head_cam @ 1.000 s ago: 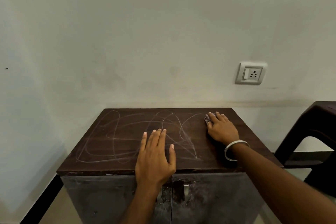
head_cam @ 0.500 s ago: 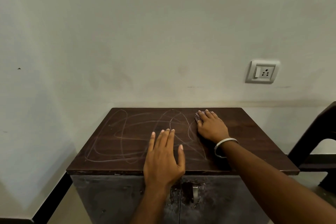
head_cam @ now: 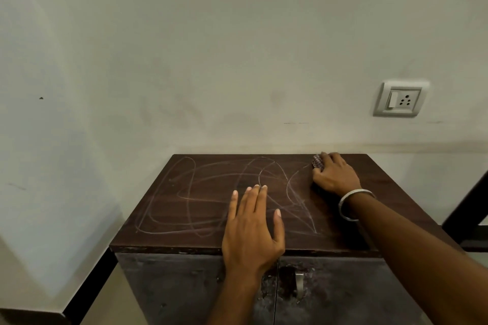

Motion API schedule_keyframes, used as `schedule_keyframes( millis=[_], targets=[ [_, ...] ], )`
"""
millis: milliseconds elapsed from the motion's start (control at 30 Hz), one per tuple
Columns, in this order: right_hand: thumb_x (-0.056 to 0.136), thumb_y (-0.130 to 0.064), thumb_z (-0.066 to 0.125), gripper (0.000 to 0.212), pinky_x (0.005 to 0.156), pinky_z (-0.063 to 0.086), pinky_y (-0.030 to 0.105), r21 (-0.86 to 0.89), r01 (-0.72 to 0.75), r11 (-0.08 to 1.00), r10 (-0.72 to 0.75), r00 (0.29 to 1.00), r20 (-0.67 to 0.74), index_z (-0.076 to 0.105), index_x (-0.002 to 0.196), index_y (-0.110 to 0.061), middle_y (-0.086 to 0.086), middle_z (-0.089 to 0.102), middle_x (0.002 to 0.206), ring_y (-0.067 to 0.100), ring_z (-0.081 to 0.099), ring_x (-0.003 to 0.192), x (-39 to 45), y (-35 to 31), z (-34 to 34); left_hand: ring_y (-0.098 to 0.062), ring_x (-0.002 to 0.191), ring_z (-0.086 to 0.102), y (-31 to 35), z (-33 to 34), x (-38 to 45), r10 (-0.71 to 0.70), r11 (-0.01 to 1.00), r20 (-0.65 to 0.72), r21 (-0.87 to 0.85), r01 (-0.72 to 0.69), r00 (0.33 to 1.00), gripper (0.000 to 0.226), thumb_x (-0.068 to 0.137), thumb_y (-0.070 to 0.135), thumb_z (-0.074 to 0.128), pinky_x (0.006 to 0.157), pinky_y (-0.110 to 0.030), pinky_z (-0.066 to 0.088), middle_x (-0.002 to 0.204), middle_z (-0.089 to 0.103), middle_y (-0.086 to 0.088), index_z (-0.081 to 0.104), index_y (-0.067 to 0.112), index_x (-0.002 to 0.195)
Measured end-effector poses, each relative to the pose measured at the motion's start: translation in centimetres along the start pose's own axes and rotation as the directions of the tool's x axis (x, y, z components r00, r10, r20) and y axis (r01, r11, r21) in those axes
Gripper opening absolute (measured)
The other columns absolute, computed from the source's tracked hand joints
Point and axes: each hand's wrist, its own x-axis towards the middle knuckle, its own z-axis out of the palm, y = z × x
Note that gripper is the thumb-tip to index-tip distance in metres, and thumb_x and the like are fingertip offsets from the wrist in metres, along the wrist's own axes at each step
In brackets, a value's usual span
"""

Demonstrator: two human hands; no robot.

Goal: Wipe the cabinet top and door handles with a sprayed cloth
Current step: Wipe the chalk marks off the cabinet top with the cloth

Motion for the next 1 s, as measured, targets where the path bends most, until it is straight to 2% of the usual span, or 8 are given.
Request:
schedule_keyframes(
  millis=[100, 233, 300, 400, 567, 700, 833, 1000],
  targets=[
    [0.090, -0.031, 0.045, 0.055, 0.114, 0.031, 0.040, 0.048, 0.091, 0.995, -0.092, 0.995, 0.034, 0.037, 0.143, -0.017, 0.010, 0.038, 0.147, 0.029, 0.038, 0.136, 0.2, -2.3, 0.6, -0.008, 0.141, 0.029, -0.2, 0.0, 0.1, 0.006, 1.000, -0.001, -0.024, -0.006, 1.000, 0.062, 0.094, 0.050, 0.026, 0.121, -0.038, 0.011, 0.149, 0.041, 0.003, 0.038, 0.018, 0.145],
    [0.093, -0.033, 0.044, 0.051, 0.114, 0.032, 0.039, 0.035, 0.183, 0.983, -0.184, 0.982, 0.040, 0.041, 0.141, -0.018, 0.006, 0.040, 0.147, 0.026, 0.041, 0.134, 0.1, -2.6, 0.9, -0.004, 0.142, 0.023, -0.7, -0.2, 0.2, 0.034, 0.998, 0.034, -0.055, -0.032, 0.999, 0.062, 0.094, 0.051, 0.023, 0.122, -0.037, 0.009, 0.151, 0.037, 0.006, 0.034, 0.020, 0.147],
    [0.095, -0.036, 0.043, 0.050, 0.114, 0.032, 0.038, 0.037, 0.185, 0.982, -0.186, 0.982, 0.042, 0.042, 0.142, -0.018, 0.005, 0.039, 0.149, 0.024, 0.039, 0.136, 0.3, -1.5, 0.6, -0.003, 0.142, 0.021, -1.5, -0.6, 0.3, 0.040, 0.998, 0.040, -0.051, -0.038, 0.998, 0.062, 0.094, 0.050, 0.022, 0.122, -0.036, 0.006, 0.152, 0.036, 0.006, 0.032, 0.021, 0.147],
    [0.097, -0.038, 0.043, 0.052, 0.116, 0.029, 0.037, 0.029, 0.110, 0.994, -0.110, 0.994, 0.023, 0.040, 0.144, -0.016, 0.006, 0.036, 0.151, 0.024, 0.034, 0.140, 1.2, 0.7, -0.1, -0.004, 0.142, 0.023, -3.5, -1.6, 0.3, -0.006, 1.000, 0.014, -0.003, 0.006, 1.000, 0.062, 0.093, 0.050, 0.020, 0.122, -0.035, 0.003, 0.151, 0.037, 0.005, 0.034, 0.021, 0.147],
    [0.097, -0.037, 0.042, 0.055, 0.120, 0.020, 0.036, -0.010, 0.073, 0.997, -0.073, 0.997, 0.015, 0.036, 0.148, -0.016, 0.007, 0.032, 0.155, 0.023, 0.025, 0.145, 2.1, 1.2, 0.3, 0.000, 0.141, 0.023, -5.2, -2.5, 0.6, -0.027, 0.999, -0.008, -0.041, 0.026, 1.000, 0.060, 0.094, 0.050, 0.023, 0.121, -0.033, 0.000, 0.150, 0.039, 0.008, 0.035, 0.023, 0.146],
    [0.097, -0.034, 0.035, 0.057, 0.122, 0.012, 0.038, -0.013, 0.120, 0.993, -0.118, 0.989, 0.088, 0.030, 0.151, -0.017, 0.006, 0.024, 0.160, 0.025, 0.016, 0.148, 2.5, -1.5, 1.1, -0.002, 0.141, 0.025, -7.5, -3.5, 0.6, -0.092, 0.996, -0.033, -0.010, 0.091, 0.995, 0.058, 0.094, 0.046, 0.026, 0.121, -0.032, -0.002, 0.148, 0.042, 0.005, 0.038, 0.021, 0.145],
    [0.098, -0.033, 0.033, 0.058, 0.123, 0.010, 0.038, 0.004, 0.176, 0.984, -0.175, 0.975, 0.137, 0.025, 0.153, -0.018, 0.004, 0.018, 0.162, 0.024, 0.013, 0.149, 3.0, -4.6, 2.2, -0.002, 0.140, 0.027, -7.5, -3.4, 0.7, -0.068, 0.998, -0.021, -0.013, 0.068, 0.997, 0.056, 0.094, 0.044, 0.028, 0.122, -0.034, 0.004, 0.146, 0.045, 0.005, 0.040, 0.021, 0.143],
    [0.101, -0.035, 0.033, 0.057, 0.121, 0.006, 0.033, 0.019, 0.210, 0.977, -0.211, 0.966, 0.151, 0.023, 0.154, -0.019, 0.003, 0.015, 0.163, 0.021, 0.011, 0.150, 3.2, -3.9, 2.2, -0.003, 0.140, 0.027, -7.5, -3.6, 0.5, -0.100, 0.995, -0.038, -0.027, 0.099, 0.994, 0.056, 0.094, 0.044, 0.029, 0.122, -0.032, 0.005, 0.146, 0.044, 0.005, 0.040, 0.020, 0.143]
  ],
)
